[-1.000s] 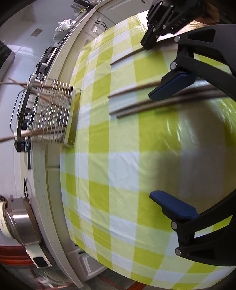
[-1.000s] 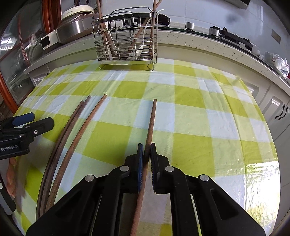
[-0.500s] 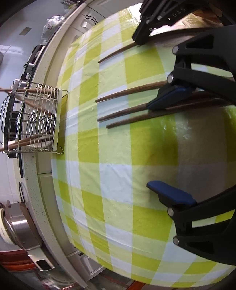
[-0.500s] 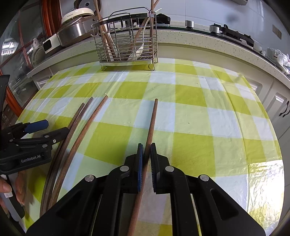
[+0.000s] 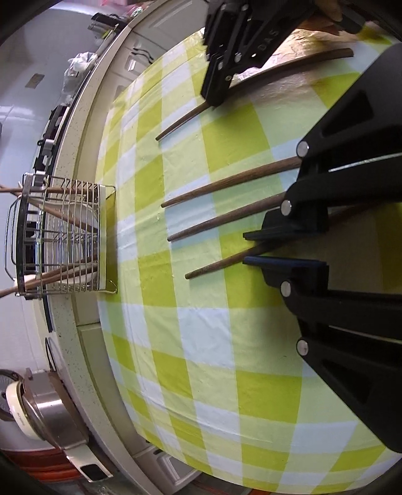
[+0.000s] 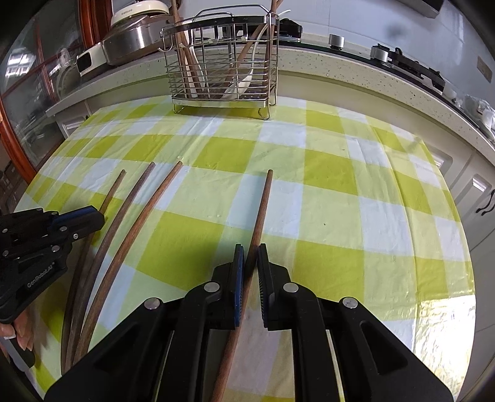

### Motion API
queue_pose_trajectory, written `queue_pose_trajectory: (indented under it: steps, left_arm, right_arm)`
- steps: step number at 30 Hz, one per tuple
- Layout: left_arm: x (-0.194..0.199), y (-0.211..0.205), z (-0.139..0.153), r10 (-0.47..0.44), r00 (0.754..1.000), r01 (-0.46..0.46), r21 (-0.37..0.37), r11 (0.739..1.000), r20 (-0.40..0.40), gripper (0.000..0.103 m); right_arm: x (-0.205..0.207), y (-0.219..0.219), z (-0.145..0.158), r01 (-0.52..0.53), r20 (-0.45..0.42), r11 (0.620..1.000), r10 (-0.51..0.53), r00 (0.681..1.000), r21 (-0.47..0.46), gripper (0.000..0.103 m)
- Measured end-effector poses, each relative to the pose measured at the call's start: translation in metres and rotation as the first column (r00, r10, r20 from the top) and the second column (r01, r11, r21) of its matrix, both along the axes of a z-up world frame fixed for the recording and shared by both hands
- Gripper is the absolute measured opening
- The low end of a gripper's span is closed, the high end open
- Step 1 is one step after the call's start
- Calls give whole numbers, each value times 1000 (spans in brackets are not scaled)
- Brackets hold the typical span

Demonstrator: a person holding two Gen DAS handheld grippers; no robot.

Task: Organize utensils
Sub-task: 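Close the right tool on one chopstick while the left tool grips another chopstick, then lift the chopstick upright to the rack with the right tool while the left tool carries its own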

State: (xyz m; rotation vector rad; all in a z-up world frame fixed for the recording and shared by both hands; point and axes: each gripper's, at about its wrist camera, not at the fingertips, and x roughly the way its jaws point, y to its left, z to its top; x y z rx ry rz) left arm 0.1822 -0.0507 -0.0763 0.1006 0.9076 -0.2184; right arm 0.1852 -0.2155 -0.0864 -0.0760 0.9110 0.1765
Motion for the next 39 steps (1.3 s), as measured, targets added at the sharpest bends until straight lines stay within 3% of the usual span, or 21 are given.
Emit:
queue_pose_trajectory:
  steps: [3, 5, 7, 9, 10, 12, 14, 18, 27, 39]
  left_arm:
    - [0, 2, 0, -1, 1000, 0, -13, 1000, -1, 10]
    - [-1, 1, -1, 4, 1000, -4, -12, 1000, 3, 10]
    - [-2, -2, -1, -2, 1000, 2, 7, 1000, 11, 11]
    - [-2, -1, 0, -6, 1000, 6, 3, 1000, 11, 10]
    - [-2, 0, 0, -8, 1000, 8, -7, 1000, 9, 9]
    - [-1, 7, 0, -16, 1000, 16, -68, 998, -7, 6]
    - [0, 15, 1, -17, 1000, 14, -121, 993, -21, 6]
    - [-3, 25, 16, -1, 1000, 4, -133, 991, 19, 6]
    - [-8, 33, 72, 5, 990, 16, -144, 989, 144, 6]
    - [-28, 45, 129, 38, 949, 14, -164, 986, 313, 6]
  right_arm:
    - [4, 4, 0, -3, 2, 999, 3, 1000, -33, 24]
    - [5, 3, 0, -2, 3, 999, 2, 1000, -36, 24]
    - [4, 3, 0, -12, 7, 999, 13, 1000, -41, 23]
    - [2, 3, 0, -23, 6, 999, 24, 1000, -37, 10]
    - [1, 3, 0, -28, 4, 999, 28, 1000, -33, 8]
    - [1, 1, 0, -30, 7, 999, 30, 1000, -19, 8]
    - [-1, -6, 3, -37, 18, 997, 36, 999, 67, 7]
    - [-6, -12, 20, -52, 83, 990, 42, 996, 134, 7]
    - [-7, -15, 66, -75, 216, 979, 34, 976, 187, 7]
    - [-28, -24, 106, -99, 397, 969, 1, 918, 228, 7]
